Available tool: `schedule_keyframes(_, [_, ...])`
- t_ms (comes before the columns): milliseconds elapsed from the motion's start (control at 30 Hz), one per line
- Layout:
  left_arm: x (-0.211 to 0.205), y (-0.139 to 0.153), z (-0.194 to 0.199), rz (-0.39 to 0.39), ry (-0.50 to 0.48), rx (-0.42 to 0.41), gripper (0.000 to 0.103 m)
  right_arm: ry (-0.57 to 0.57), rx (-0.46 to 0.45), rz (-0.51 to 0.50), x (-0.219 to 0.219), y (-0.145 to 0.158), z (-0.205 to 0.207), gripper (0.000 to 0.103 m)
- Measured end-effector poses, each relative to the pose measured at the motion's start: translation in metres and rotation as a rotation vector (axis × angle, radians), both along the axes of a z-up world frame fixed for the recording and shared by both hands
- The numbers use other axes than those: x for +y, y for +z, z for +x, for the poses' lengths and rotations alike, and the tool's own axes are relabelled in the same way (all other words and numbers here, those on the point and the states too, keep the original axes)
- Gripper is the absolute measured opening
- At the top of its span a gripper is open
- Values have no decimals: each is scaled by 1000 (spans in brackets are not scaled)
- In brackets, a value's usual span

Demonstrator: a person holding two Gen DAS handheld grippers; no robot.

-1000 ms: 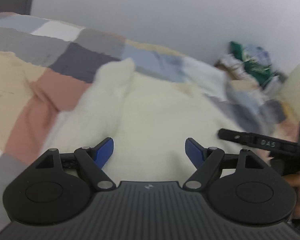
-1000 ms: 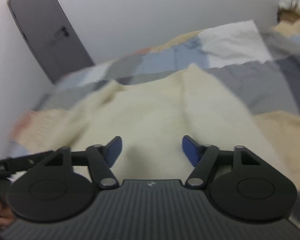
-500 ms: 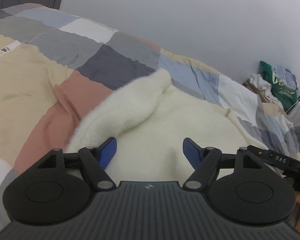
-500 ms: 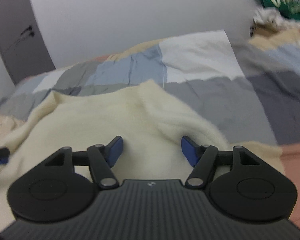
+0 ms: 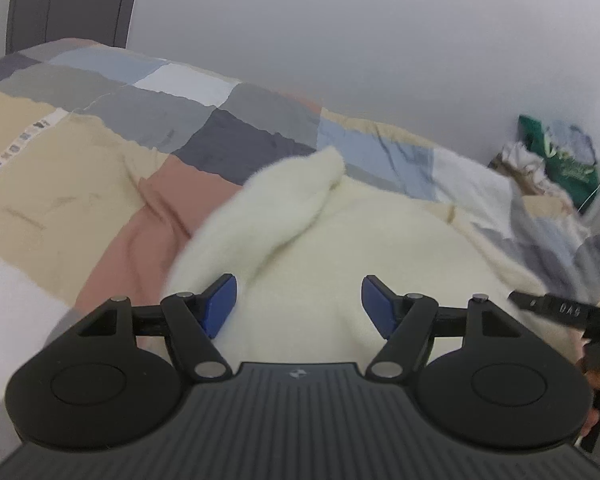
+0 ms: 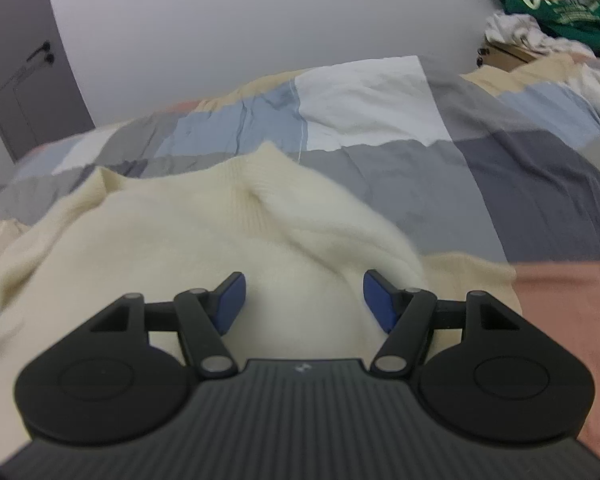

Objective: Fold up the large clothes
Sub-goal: 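Grasp the folded sweater with the left tool while the right tool grasps beside it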

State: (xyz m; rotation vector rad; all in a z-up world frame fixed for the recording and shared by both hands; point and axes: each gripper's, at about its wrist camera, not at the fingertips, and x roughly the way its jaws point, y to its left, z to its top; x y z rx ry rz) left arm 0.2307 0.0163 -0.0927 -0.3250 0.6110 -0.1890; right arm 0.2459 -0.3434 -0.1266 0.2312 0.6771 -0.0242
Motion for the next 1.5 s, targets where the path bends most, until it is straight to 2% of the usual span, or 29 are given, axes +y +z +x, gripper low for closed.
schedule_keyframes(167, [-4, 13, -31, 4, -3, -38, 74, 23, -7, 77, 3, 13, -34, 67])
schedule_keyframes(233, [-7, 15, -42, -41, -15, -39, 75, 37, -16, 109, 7, 19, -47, 67])
schedule_keyframes(333, [-15, 13, -57, -164, -55, -13, 75, 39, -15, 162, 13, 20, -65, 68])
schedule_keyframes(400, [-22, 12, -68, -181, -62, -6, 76, 20, -11, 225, 14, 19, -78, 70])
schedule_keyframes(467, [-32, 13, -79, -165, -76, -14, 78, 14, 2, 296, 16, 17, -90, 70])
schedule_keyframes(567, [-39, 12, -96, -188, -89, 1, 79, 35, 4, 343, 22, 16, -104, 70])
schedule_keyframes(667, [-34, 2, -107, -327, -103, 62, 81, 41, 4, 379, 25, 16, -114, 70])
schedule_keyframes(733, [-29, -6, -111, -404, -82, 109, 83, 41, 18, 427, 25, 14, -118, 76])
schedule_keyframes(800, [-22, -15, -109, -487, -65, 155, 84, 39, 22, 474, 25, 11, -121, 88])
schedule_keyframes(900, [-13, -26, -102, -556, -47, 197, 84, 28, 41, 538, 25, 3, -123, 92])
schedule_keyframes(1000, [-5, -34, -97, -619, -27, 234, 84, 20, 70, 665, 21, -8, -124, 98])
schedule_keyframes(1200, [1, -39, -102, -688, 6, 299, 84, 6, 171, 849, 25, -33, -130, 97])
schedule_keyframes(1333, [-7, -42, -100, -646, -10, 331, 84, -56, 196, 880, 20, -43, -127, 97])
schedule_keyframes(1433, [-9, -51, -94, -668, -8, 374, 85, -115, 184, 886, 10, -48, -120, 97])
schedule_keyframes(1500, [-9, -57, -91, -691, -2, 391, 85, -142, 191, 937, 5, -54, -115, 98])
